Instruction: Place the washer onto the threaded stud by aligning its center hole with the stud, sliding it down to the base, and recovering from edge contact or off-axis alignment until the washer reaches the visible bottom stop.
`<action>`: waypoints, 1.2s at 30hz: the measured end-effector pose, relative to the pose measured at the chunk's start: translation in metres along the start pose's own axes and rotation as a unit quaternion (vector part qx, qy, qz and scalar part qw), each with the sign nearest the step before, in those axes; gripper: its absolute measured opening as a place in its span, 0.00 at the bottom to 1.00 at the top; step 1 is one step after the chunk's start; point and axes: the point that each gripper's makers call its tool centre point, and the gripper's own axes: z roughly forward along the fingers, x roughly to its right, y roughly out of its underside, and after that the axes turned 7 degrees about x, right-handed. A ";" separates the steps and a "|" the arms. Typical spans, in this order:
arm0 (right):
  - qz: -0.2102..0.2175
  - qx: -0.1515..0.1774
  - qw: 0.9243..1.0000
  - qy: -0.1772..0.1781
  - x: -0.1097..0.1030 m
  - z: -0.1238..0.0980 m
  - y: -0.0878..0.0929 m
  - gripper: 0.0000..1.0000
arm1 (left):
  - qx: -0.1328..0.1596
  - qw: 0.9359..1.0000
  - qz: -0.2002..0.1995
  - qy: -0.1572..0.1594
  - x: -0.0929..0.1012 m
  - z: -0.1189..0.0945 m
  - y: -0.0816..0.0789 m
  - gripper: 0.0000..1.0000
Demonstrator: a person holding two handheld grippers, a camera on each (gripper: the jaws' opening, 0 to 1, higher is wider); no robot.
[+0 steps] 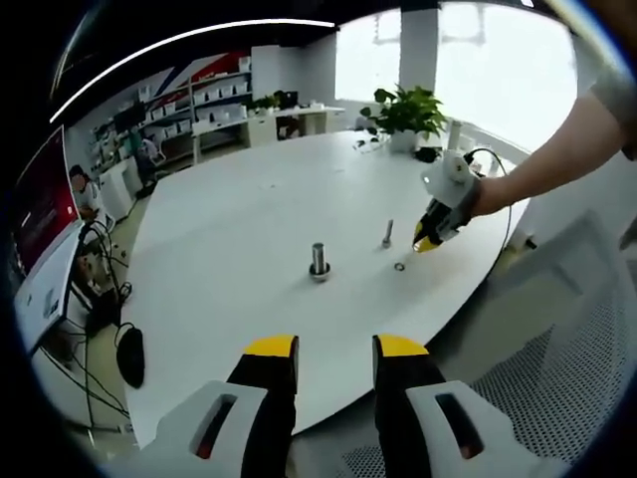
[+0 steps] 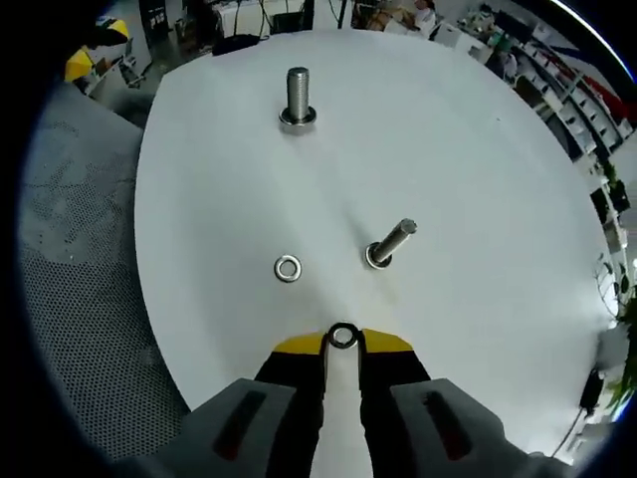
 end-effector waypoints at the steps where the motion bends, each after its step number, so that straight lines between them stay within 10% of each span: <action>1: 0.001 0.002 1.000 0.000 0.002 -0.002 -0.001 0.13 | 0.002 1.000 -0.002 -0.002 -0.001 0.000 -0.001 0.28; 23: 0.078 0.086 0.993 0.013 0.040 -0.027 -0.047 0.13 | -0.001 1.000 -0.012 -0.016 -0.007 -0.002 0.001 0.28; 36: 0.004 0.091 0.996 0.007 0.029 -0.021 -0.073 0.13 | -0.015 1.000 -0.007 -0.023 -0.007 -0.003 0.007 0.28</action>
